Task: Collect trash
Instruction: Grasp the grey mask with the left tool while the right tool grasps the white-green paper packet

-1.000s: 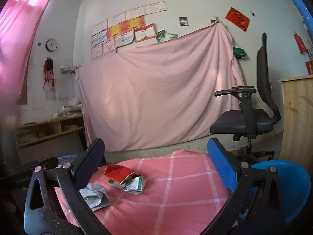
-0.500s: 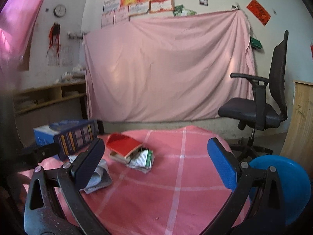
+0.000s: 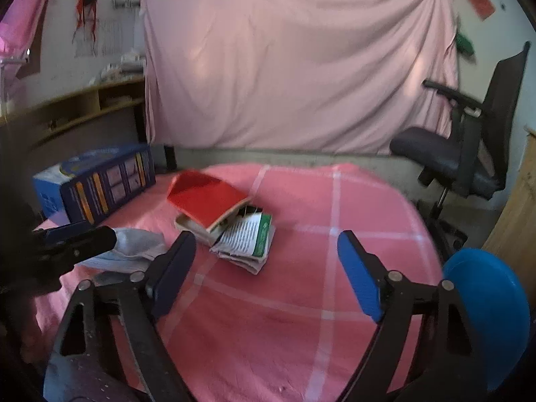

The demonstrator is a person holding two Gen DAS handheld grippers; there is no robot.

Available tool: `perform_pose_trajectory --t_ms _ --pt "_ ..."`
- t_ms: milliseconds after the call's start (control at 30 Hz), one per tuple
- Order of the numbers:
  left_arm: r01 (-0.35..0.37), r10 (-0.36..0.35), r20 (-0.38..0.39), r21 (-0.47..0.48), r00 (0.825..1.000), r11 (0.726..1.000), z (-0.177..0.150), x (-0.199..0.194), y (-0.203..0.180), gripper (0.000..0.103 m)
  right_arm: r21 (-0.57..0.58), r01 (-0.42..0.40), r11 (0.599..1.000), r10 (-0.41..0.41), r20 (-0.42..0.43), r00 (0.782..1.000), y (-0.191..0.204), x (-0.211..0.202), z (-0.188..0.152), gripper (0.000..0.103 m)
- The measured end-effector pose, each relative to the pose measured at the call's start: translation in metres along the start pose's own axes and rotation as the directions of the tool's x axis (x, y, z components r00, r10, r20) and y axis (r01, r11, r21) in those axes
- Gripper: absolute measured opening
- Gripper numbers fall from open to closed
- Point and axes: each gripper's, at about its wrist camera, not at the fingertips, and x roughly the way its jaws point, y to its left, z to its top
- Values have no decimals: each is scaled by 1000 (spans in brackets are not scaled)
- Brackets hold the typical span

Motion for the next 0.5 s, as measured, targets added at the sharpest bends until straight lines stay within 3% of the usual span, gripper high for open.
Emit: perform_pose_trajectory --t_ms 200,367,500 --pt "28 -33 -82 -69 996 997 0 13 14 43 3 -61 998 60 -140 988 -1 39 5 98" --pt "52 -63 -111 -94 992 994 0 16 20 42 -12 -90 996 85 -216 973 4 59 4 91" --pt "57 -68 -117 -91 991 994 0 14 20 42 -4 -91 996 88 -226 970 1 61 1 78"
